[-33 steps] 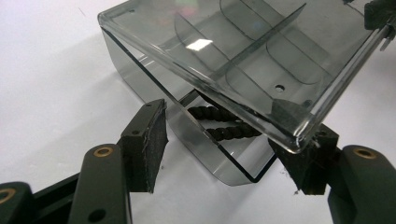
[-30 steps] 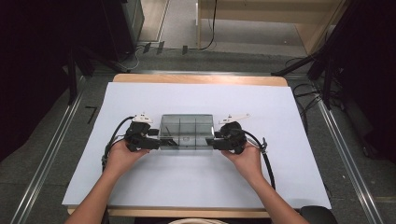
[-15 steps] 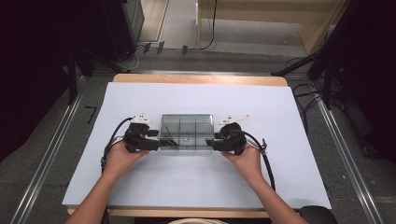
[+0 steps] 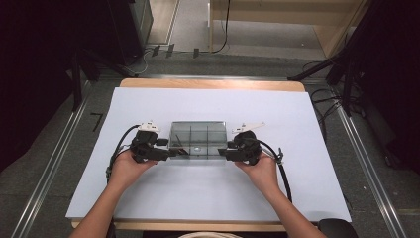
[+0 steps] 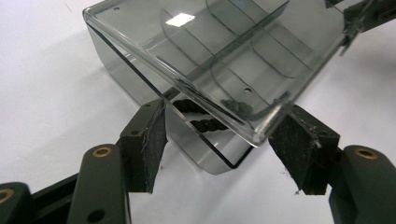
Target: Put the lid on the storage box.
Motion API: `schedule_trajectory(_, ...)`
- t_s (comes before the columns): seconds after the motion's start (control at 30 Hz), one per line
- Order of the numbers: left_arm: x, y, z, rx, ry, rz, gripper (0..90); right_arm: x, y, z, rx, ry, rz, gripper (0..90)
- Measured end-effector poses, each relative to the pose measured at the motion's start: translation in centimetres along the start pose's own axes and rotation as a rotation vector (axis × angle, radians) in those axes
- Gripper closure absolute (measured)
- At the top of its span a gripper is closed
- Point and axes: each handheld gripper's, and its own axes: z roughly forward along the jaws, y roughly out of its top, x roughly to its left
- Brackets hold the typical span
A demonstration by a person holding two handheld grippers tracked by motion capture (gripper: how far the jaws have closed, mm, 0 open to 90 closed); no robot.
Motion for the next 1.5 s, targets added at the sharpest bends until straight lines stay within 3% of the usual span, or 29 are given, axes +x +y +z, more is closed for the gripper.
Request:
schedule_trajectory(0.37, 0.2, -0.4, 0.5, 0.022, 0.009, 0.001, 37.9, 0.1, -0.1, 0.0, 0.001, 0.01, -0.005, 53.1)
schedule_trajectory(1.5, 0.1, -0.7, 1.2, 0.049, -0.017, 0.015, 36.4, 0.3, -1.1, 0.3, 0.032, 0.01, -0.004, 50.4)
